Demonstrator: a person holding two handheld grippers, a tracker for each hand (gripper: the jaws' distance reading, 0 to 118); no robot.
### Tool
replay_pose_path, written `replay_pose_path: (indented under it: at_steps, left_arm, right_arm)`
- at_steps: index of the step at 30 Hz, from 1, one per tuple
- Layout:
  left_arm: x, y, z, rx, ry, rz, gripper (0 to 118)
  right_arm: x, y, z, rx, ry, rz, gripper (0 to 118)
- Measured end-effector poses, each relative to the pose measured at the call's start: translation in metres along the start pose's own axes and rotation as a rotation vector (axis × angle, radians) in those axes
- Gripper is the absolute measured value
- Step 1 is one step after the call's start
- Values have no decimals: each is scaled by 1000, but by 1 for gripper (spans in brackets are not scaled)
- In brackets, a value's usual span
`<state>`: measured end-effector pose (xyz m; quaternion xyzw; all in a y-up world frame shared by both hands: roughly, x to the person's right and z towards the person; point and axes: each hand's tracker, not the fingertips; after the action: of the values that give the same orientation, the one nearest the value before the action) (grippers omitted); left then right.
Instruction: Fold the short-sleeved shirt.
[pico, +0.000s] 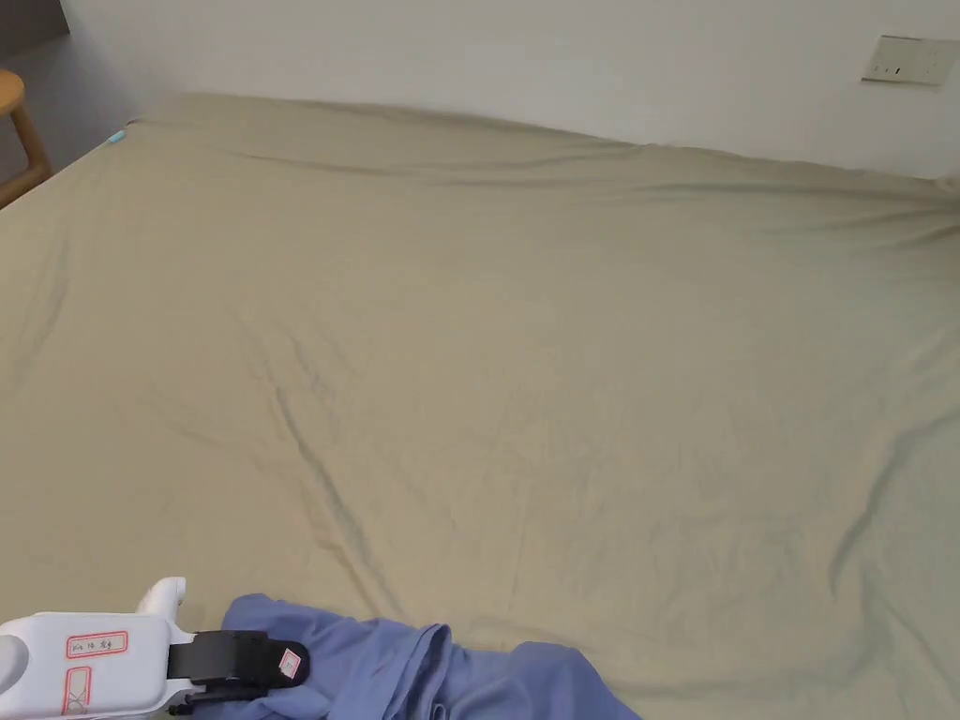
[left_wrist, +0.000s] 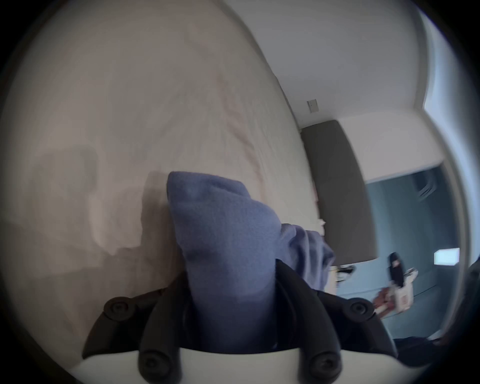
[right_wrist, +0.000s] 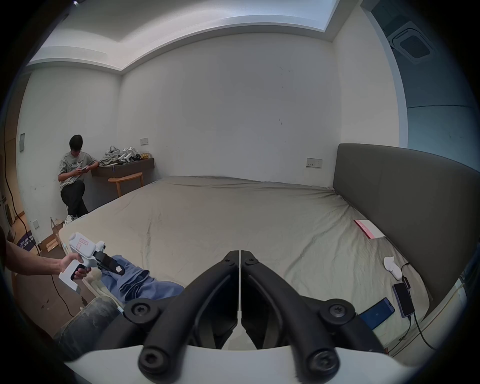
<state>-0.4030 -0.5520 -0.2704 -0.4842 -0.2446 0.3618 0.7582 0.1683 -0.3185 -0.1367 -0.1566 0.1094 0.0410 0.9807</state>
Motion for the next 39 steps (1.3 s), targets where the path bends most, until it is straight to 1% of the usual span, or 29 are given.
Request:
replay_pose_path:
  at_steps: [1, 3, 4, 5, 8, 10, 12, 13, 15, 16, 17, 18, 20, 23, 26, 28, 29, 30, 32, 33, 34, 35, 37, 38, 39]
  left_arm:
    - [4, 1, 4, 13, 36, -8, 26]
    - [2, 1, 17, 5, -48, 40, 26]
    - [5, 1, 21, 19, -43, 28, 26]
    - [8, 4, 27, 44, 11, -5, 26]
    - [1, 11, 47, 63, 98, -15, 26]
    - [-4, 15, 63, 56, 196, -32, 26]
    - [-2, 21, 81, 55, 314, -81, 26]
    - [-1, 25, 88, 41, 351, -80, 26]
    - [12, 30, 99, 53, 421, -106, 26]
    - [24, 34, 99, 27, 496, -123, 26]
    - [37, 38, 97, 1, 524, -145, 26]
    - [52, 38, 92, -2, 526, -183, 26]
    - [91, 38, 75, -38, 561, -327, 26]
    - [146, 28, 31, -106, 529, -541, 26]
    - [170, 9, -29, -199, 503, -666, 26]
    - [169, -4, -66, -273, 509, -730, 27]
    - [171, -11, -81, -287, 537, -769, 30]
    - [175, -19, -93, -263, 559, -818, 35]
    - [179, -32, -105, -235, 569, -858, 43]
    - [176, -37, -112, -231, 555, -828, 48]
    - [173, -38, -117, -230, 553, -805, 49]
    - [171, -35, -116, -190, 661, -857, 50]
    - [174, -37, -112, -171, 656, -863, 54]
    - [173, -36, -109, -172, 648, -852, 58]
    - [169, -32, -104, -171, 633, -830, 67]
  right_arm:
    - [0, 1, 0, -1, 1, 3, 3]
    - [0, 2, 2, 30, -6, 13, 3]
    - [-1, 3, 2, 47, -15, 10, 3]
    - [1, 3, 3, 55, -18, 2, 3]
    - [4, 7, 2, 74, 1, -39, 3]
    - [5, 8, 0, 77, -1, -41, 3]
    - [5, 6, -3, 71, -5, -38, 3]
    - [4, 6, -3, 70, -4, -39, 3]
    - [5, 2, -6, 58, 7, -51, 3]
    - [4, 1, -7, 52, 9, -53, 3]
    - [4, -1, -8, 45, 9, -54, 3]
    - [4, -3, -10, 39, 10, -54, 3]
    - [3, -5, -11, 27, 13, -61, 3]
    - [2, -7, -11, 19, 14, -64, 3]
    - [4, -10, -9, 16, 14, -62, 3]
    - [4, -12, -7, 15, 15, -62, 3]
    - [4, -11, -6, 10, 14, -61, 3]
    - [4, -12, -5, 7, 9, -53, 3]
    - [4, -13, -2, 8, -2, -38, 3]
    - [5, -14, -2, 6, -3, -39, 3]
    - [6, -15, -3, -1, -1, -47, 3]
    - [7, -16, -4, -6, 0, -54, 3]
    - [8, -17, -4, -13, -4, -61, 3]
    - [8, -18, -4, -11, -5, -63, 3]
    - [9, -18, -3, -8, -2, -67, 3]
